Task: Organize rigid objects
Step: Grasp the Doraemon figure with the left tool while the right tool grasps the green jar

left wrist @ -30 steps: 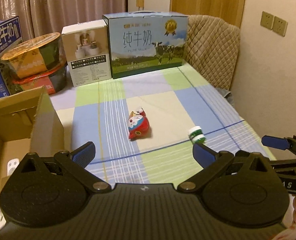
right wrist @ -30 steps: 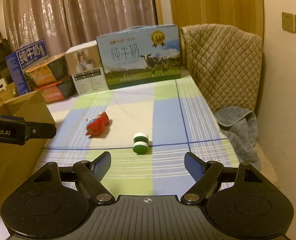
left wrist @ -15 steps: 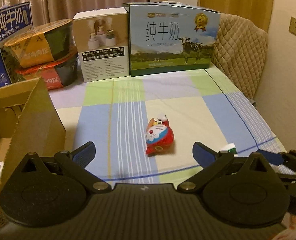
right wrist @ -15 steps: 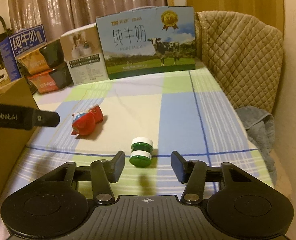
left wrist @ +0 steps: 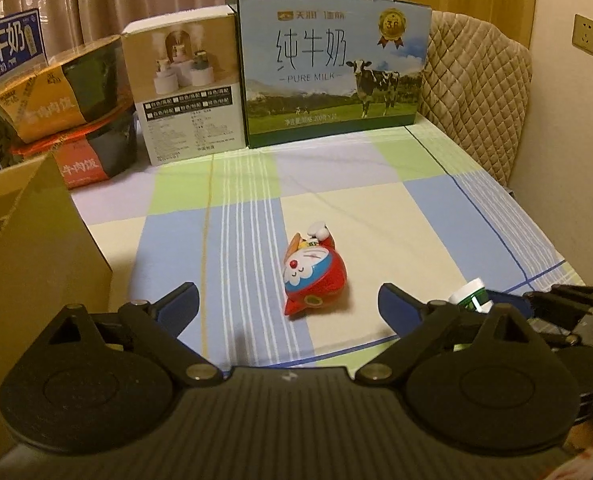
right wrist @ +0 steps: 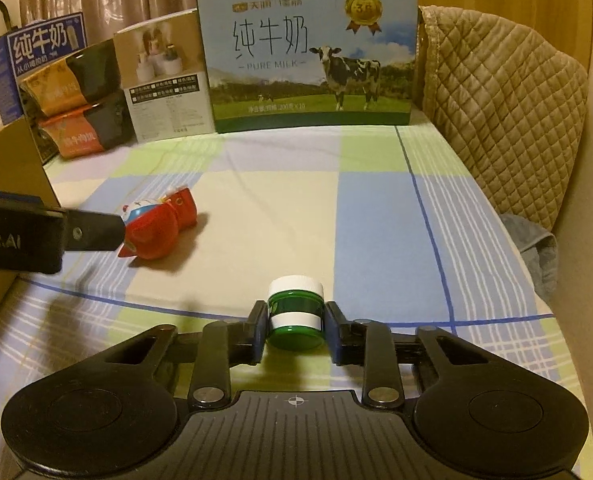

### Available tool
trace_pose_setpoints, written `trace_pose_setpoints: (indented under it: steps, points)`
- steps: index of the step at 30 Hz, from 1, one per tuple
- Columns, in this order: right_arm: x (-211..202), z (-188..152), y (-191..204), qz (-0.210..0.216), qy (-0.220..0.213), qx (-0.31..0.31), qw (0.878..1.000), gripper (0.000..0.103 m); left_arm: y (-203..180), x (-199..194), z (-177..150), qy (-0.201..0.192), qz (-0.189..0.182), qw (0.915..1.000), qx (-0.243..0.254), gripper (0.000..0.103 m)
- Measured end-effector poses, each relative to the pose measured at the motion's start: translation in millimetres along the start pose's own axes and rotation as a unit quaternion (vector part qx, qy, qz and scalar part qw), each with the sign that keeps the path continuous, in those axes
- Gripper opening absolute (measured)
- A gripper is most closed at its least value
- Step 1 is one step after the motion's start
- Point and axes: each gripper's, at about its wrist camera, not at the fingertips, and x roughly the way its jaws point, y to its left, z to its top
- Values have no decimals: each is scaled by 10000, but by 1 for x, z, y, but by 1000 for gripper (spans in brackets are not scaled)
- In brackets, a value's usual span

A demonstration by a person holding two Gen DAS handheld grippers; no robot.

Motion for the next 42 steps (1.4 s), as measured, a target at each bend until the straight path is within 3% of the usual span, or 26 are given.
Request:
trace_pose_setpoints:
  steps: [6,12,18,23,24,30,42]
  points:
    - [-16,12,-13,-139,-232,236,9994,26,0,15,-3,-56,-235,9994,-237,88]
    - [-22,15,-27,-295,-237,473,9982,26,1,33,-1,-88,-165,9995,-243,80]
    - [-23,14,-23,-238,-231,469,9983,26,-3,51,-2,-119,-151,9997,-159,65]
    - [-21,15,-24,-235,-199,513,9982,26,-6,56,-2,-170,-211,9996,-67,48]
    - [-21,15,-24,-235,-191,519,9982,26,-7,56,-2,-175,-246,9995,-33,40]
    - [-22,14,-23,-158,-154,556,9982,26,-11,45,-9,-46,-293,9995,-85,40]
    - [-58,2,-8,18,-105,533,9985,26,-30,-33,-66,60,-479,9988,-66,40]
